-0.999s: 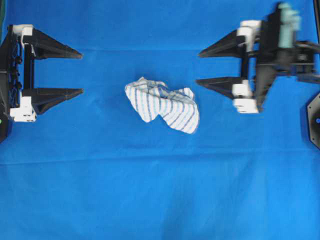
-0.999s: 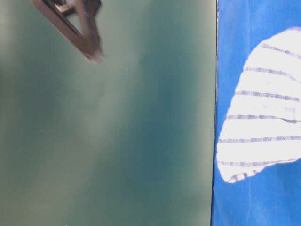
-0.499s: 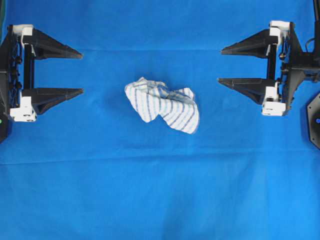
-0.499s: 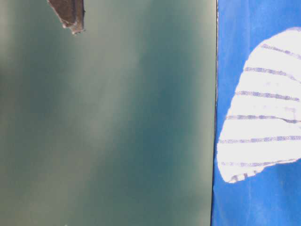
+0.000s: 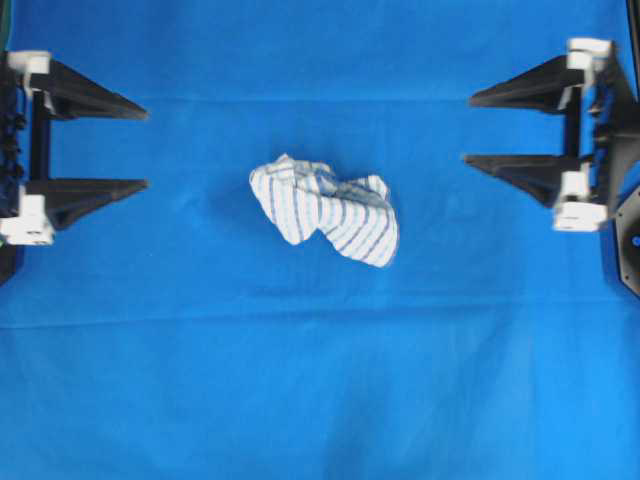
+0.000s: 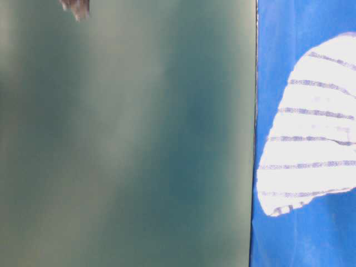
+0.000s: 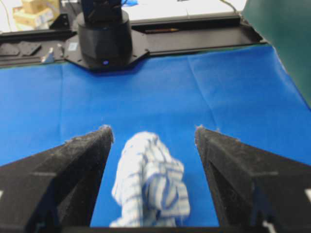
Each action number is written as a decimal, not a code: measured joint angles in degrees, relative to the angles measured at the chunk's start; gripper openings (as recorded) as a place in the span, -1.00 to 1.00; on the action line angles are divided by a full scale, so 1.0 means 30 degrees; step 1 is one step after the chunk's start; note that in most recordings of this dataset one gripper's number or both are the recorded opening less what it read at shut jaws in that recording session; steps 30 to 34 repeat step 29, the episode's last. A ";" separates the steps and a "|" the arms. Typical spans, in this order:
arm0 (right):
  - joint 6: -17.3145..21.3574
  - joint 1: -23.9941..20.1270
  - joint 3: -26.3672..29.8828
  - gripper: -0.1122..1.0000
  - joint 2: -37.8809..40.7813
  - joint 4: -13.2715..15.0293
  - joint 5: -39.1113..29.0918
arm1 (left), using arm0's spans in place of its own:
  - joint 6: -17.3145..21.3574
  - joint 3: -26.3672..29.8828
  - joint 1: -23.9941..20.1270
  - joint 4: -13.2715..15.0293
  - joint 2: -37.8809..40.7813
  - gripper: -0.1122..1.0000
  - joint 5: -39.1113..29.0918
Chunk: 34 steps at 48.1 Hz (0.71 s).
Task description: Hand over the towel.
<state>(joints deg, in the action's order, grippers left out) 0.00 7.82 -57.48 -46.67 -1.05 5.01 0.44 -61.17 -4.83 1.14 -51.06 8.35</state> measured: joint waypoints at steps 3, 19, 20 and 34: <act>0.0029 0.0000 -0.0469 0.50 -0.1055 0.0000 -0.0586 | 0.0176 -0.0352 0.0029 0.0000 -0.0645 0.86 -0.0557; 0.0234 -0.0029 -0.4131 0.50 -0.6885 -0.0029 -0.1875 | 0.0176 -0.3750 0.0117 0.0000 -0.6182 0.86 -0.1582; 0.0205 -0.0029 -0.4453 0.50 -0.7266 -0.0029 -0.1992 | 0.0146 -0.3984 0.0117 0.0000 -0.6475 0.86 -0.1641; 0.0264 0.0000 -0.6445 0.50 -0.8467 -0.0410 -0.2021 | 0.0059 -0.5918 0.0117 0.0000 -0.8643 0.86 -0.2080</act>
